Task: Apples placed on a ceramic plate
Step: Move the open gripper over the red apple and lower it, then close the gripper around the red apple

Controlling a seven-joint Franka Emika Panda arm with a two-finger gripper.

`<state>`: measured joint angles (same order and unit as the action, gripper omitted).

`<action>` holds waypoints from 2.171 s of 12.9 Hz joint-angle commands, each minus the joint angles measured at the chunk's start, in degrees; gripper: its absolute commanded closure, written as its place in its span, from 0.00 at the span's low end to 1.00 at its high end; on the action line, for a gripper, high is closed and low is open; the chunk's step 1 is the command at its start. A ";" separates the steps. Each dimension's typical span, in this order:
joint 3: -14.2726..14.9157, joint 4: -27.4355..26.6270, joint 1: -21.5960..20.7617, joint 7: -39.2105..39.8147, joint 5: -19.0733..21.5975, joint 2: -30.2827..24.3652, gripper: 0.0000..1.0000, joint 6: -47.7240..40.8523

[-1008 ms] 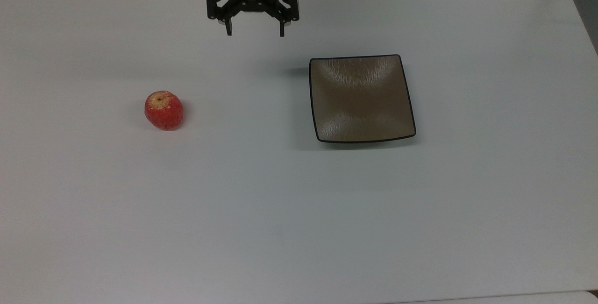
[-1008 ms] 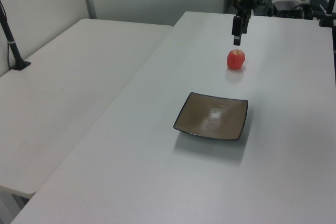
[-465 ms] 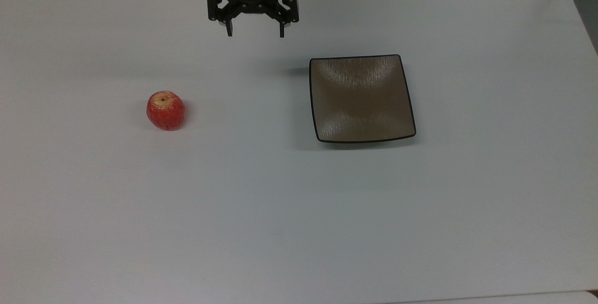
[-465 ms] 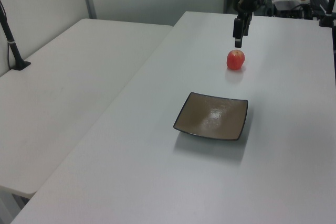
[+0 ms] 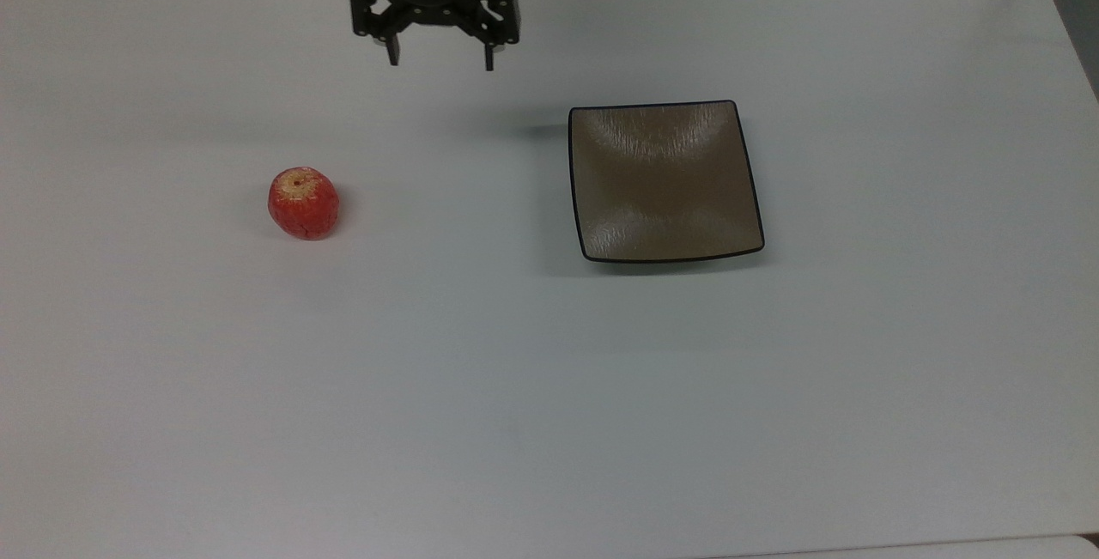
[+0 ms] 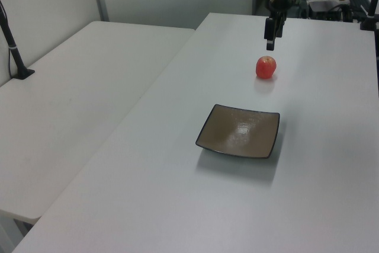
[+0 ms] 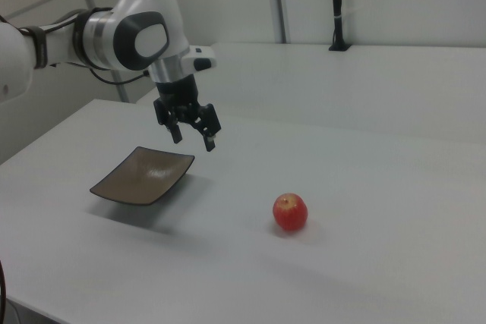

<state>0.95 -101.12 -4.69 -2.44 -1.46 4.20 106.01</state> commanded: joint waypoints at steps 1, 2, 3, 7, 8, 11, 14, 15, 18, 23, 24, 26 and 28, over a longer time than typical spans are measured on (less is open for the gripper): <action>2.03 -0.83 1.42 2.17 -0.82 0.10 0.00 1.91; 2.30 -0.83 2.48 2.52 -1.43 0.98 0.00 2.97; 2.74 -0.83 3.62 2.70 -1.70 1.59 0.00 4.28; 5.64 -0.57 6.52 4.01 -3.90 5.64 0.00 11.14; 5.64 -0.48 7.14 5.32 -3.90 6.51 0.00 11.93; 5.64 -0.39 7.50 5.69 -4.95 8.80 0.00 14.83; 5.64 -0.39 7.67 5.42 -6.27 12.14 0.00 18.53; 5.64 -0.39 7.67 5.42 -7.14 12.93 0.00 19.40; 5.64 -0.30 7.67 5.34 -8.47 15.66 0.00 21.25; 5.55 -0.30 7.67 5.33 -12.68 19.27 0.25 23.54; 5.47 -0.30 7.67 5.68 -12.78 19.27 0.48 23.54; 5.47 -0.30 7.67 5.60 -12.78 19.27 0.49 23.54; 5.55 -0.30 7.67 5.34 -12.69 18.83 0.49 23.46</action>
<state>6.42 -101.18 2.93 2.12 -13.49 23.68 128.74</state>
